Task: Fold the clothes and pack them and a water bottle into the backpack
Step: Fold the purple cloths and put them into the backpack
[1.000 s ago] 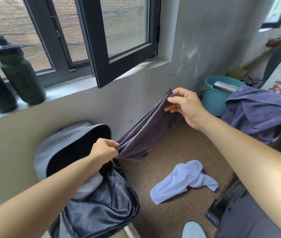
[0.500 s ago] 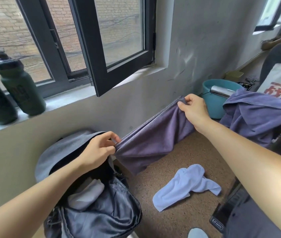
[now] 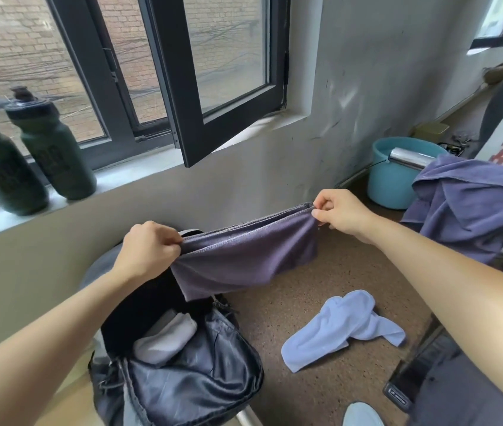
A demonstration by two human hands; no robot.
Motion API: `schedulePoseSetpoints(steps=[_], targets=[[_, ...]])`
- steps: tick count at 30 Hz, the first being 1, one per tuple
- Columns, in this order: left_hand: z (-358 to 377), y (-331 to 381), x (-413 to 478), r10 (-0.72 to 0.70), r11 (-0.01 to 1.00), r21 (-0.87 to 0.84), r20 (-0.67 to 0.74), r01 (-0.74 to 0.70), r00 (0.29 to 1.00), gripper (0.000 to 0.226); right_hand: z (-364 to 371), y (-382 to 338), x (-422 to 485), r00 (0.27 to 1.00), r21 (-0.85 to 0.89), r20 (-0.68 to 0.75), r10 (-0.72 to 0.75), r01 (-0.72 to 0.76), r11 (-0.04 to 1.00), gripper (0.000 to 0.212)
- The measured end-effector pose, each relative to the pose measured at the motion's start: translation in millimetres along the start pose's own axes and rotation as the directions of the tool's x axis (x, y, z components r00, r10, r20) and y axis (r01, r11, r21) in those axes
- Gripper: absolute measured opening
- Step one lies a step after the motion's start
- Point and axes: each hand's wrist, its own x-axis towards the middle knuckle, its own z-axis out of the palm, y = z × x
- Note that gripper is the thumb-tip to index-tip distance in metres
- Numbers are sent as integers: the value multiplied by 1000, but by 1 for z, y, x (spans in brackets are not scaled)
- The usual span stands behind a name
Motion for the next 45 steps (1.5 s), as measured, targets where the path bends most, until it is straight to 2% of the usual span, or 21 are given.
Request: schedulePoseSetpoints(steps=[3,6,10,12,13,14,17,19,21,24,25,28,30,33,36,37,38,41,45], targets=[[-2,3,3,-7,1000,16,-77,8,997,24,10,-1,4,995,169,21,93,-96,981,15],[-5,0,5,44,997,-60,-104,-51,994,24,17,-3,13,983,333,-9,184,-171,927,22],[-4,-8,8,112,991,-70,-93,-118,989,19,20,-2,18,980,270,-77,185,-159,950,23],[-3,-11,9,47,991,-124,9,-46,999,20,22,-3,18,973,240,-124,193,-159,958,20],[-3,-10,9,-12,975,-219,103,34,995,18,23,-4,17,969,218,-163,185,-147,965,20],[-3,-8,8,-65,929,-345,204,134,977,15,24,-6,16,964,190,-202,174,-136,972,20],[-2,0,6,-194,656,-634,383,410,903,13,27,-9,13,954,120,-265,138,-110,987,8],[-4,4,8,-239,492,-696,470,523,850,27,29,-9,12,953,102,-279,116,-91,991,9],[-7,5,10,-243,360,-724,536,588,808,28,29,-9,10,946,126,-304,111,-76,989,8],[-7,0,12,-235,267,-728,586,631,775,25,26,-16,7,934,175,-337,121,-64,982,6],[-6,-1,12,-251,260,-723,589,640,768,25,24,-20,6,936,201,-337,106,-39,979,3],[2,-7,15,-347,231,-710,578,665,739,26,21,-33,2,965,372,-260,43,59,926,31],[9,-11,17,-399,204,-718,560,665,726,27,22,-42,-4,985,524,-160,66,28,851,45],[17,-11,20,-441,199,-748,508,633,740,36,24,-57,-14,998,690,1,69,-50,722,42],[21,-5,19,-467,179,-769,483,614,741,25,24,-62,-16,995,751,84,52,-97,653,25],[22,-5,20,-473,201,-774,460,600,752,18,25,-60,-16,995,739,92,32,-90,667,16],[24,-6,22,-479,246,-780,418,575,772,12,26,-57,-16,995,694,102,2,-72,716,16],[29,-8,24,-483,427,-777,237,463,843,31,26,-48,-15,988,391,119,-103,48,919,65],[15,-4,19,-475,469,-758,216,454,853,55,8,-49,-18,946,236,272,-176,112,965,87]])
